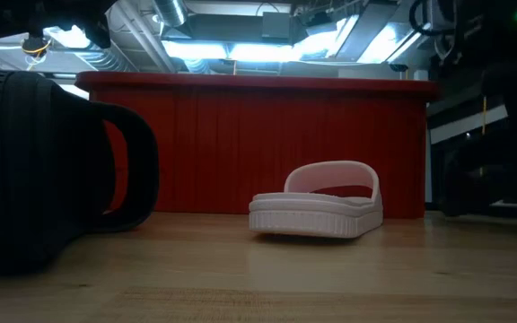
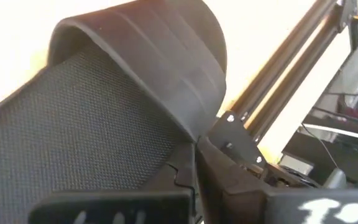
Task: Pick and place slides into bin
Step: Put the right black slide into the bin
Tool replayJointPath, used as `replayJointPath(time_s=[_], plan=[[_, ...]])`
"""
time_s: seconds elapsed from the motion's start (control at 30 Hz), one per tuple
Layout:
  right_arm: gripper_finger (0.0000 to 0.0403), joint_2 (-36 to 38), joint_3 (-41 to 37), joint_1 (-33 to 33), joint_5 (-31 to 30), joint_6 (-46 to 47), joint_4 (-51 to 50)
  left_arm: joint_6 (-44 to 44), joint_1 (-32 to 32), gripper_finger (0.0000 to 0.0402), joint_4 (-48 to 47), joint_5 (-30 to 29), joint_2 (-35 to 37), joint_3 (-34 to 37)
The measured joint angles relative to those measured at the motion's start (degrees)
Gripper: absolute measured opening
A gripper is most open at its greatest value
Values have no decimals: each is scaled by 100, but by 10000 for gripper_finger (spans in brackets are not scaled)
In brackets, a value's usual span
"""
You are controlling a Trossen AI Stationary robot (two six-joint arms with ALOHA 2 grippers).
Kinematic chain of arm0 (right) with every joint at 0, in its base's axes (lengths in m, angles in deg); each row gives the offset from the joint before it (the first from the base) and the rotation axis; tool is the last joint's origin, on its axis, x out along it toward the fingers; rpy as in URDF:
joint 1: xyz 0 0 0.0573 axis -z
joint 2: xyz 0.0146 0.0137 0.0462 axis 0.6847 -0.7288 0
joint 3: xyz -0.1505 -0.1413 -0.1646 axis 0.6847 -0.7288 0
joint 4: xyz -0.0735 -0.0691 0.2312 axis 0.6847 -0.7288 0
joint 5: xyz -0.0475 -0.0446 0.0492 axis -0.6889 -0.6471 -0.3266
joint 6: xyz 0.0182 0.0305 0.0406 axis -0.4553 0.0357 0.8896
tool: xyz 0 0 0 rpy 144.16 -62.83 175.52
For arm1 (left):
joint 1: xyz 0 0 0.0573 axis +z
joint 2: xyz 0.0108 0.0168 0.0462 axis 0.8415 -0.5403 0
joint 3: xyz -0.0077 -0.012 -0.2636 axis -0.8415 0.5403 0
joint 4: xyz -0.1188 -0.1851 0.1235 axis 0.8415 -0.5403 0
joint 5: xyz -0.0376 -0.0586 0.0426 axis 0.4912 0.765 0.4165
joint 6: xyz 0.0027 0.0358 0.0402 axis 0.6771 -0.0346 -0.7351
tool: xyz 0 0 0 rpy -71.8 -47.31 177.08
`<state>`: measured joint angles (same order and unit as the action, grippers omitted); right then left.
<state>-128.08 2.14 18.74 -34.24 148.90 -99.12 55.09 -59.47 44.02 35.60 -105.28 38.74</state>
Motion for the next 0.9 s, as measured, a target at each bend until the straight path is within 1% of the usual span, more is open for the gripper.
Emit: replayJointPath(time_s=[0.23, 0.37, 0.57, 0.63, 0.8, 0.9], plan=[[2, 0, 318, -354, -9, 156, -9, 51, 0, 6, 46, 0, 0, 0], [2, 0, 470, -555, 280, 168, 36, 131, 1, 6, 45, 0, 0, 0], [2, 0, 733, -920, 300, 168, 248, 132, 0, 6, 68, 0, 0, 0], [2, 0, 833, -1046, 165, 155, 348, 133, 0, 6, 68, 0, 0, 0], [2, 2, 1084, -1380, -571, 159, 491, 179, 0, 6, 66, 0, 0, 0], [2, 2, 1202, -1531, -801, 185, 478, 191, 0, 6, 64, 0, 0, 0]])
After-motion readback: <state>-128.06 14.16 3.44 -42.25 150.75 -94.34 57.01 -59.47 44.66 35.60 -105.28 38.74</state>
